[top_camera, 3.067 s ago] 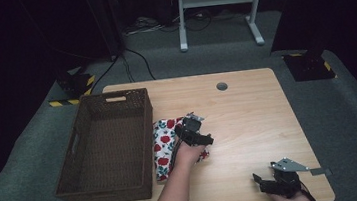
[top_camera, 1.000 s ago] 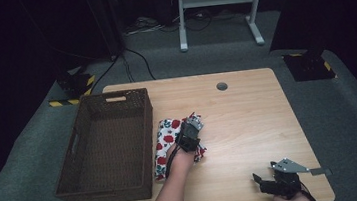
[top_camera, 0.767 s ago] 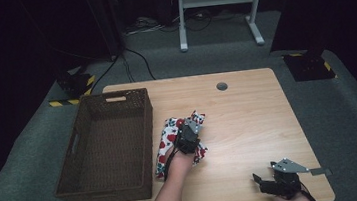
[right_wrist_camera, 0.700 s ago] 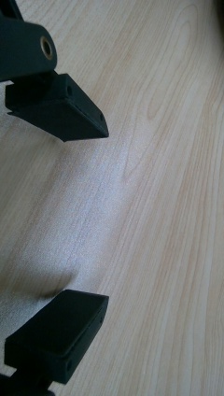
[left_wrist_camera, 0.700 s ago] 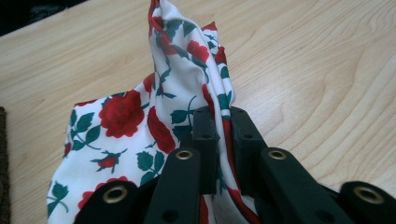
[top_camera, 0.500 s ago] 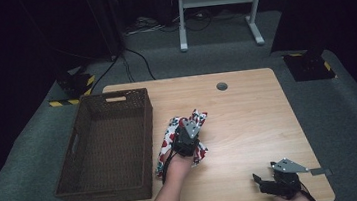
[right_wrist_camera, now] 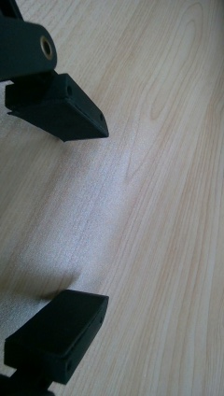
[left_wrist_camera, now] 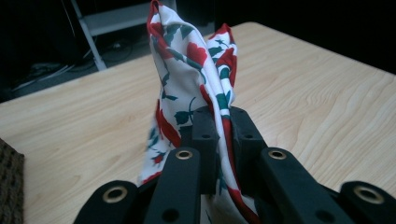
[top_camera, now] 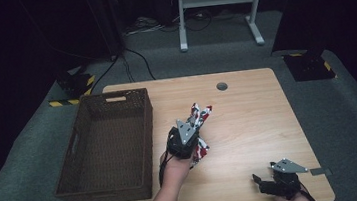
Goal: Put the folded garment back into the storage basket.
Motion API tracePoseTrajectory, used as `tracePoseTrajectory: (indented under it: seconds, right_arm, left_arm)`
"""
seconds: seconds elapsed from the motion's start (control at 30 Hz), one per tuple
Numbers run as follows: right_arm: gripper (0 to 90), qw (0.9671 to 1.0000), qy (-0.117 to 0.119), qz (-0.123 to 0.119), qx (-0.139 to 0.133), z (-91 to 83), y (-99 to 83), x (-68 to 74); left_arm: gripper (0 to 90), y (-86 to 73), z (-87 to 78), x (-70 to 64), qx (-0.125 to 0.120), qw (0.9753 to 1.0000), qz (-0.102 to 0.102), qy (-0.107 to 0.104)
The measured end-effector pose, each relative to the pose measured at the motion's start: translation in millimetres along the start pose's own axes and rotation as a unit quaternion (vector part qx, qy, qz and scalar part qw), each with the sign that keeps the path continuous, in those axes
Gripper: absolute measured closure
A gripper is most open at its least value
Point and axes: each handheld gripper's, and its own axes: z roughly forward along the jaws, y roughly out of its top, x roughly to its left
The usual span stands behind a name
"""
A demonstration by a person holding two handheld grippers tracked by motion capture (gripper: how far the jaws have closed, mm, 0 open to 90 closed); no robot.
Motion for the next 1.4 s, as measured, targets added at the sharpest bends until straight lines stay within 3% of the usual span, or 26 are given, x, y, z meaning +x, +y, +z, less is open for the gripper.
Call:
tracePoseTrajectory:
  seconds: [0.27, 0.3, 0.47, 0.53, 0.77, 1.1, 1.4]
  right_arm:
    - [16.2, 1.0000, -0.001, -0.004, 0.002, 0.6, 0.2, 0.6]
    - [16.2, 1.0000, -0.001, -0.004, 0.002, 0.5, 0.2, 0.2]
    - [16.2, 1.0000, -0.002, -0.003, 0.002, 0.6, 0.2, 0.3]
    - [16.2, 1.0000, -0.002, -0.003, 0.002, 0.6, 0.3, 0.1]
    - [16.2, 1.0000, -0.001, -0.002, 0.002, 0.6, 0.2, -0.1]
    - [16.2, 1.0000, -0.002, -0.003, 0.002, 0.7, 0.0, 0.1]
    - [16.2, 1.0000, -0.004, -0.004, 0.003, 1.1, 0.0, 0.7]
  left_arm:
    - [82.5, 5.5, -17.6, 0.3, -0.043, 0.9990, -0.003, -0.006]
    - [82.4, 7.3, -23.1, 0.9, -0.062, 0.9980, -0.008, -0.013]
    - [82.5, 9.6, -31.0, 1.8, -0.086, 0.9961, -0.014, -0.017]
    - [82.6, 10.5, -36.4, 1.7, -0.106, 0.9941, -0.015, -0.019]
    - [82.6, 11.4, -44.0, -0.5, -0.139, 0.9899, -0.017, -0.019]
    - [82.6, 16.7, -49.3, -0.8, -0.153, 0.9877, -0.017, -0.025]
    - [82.5, 28.0, -60.8, 1.5, -0.180, 0.9832, -0.022, -0.025]
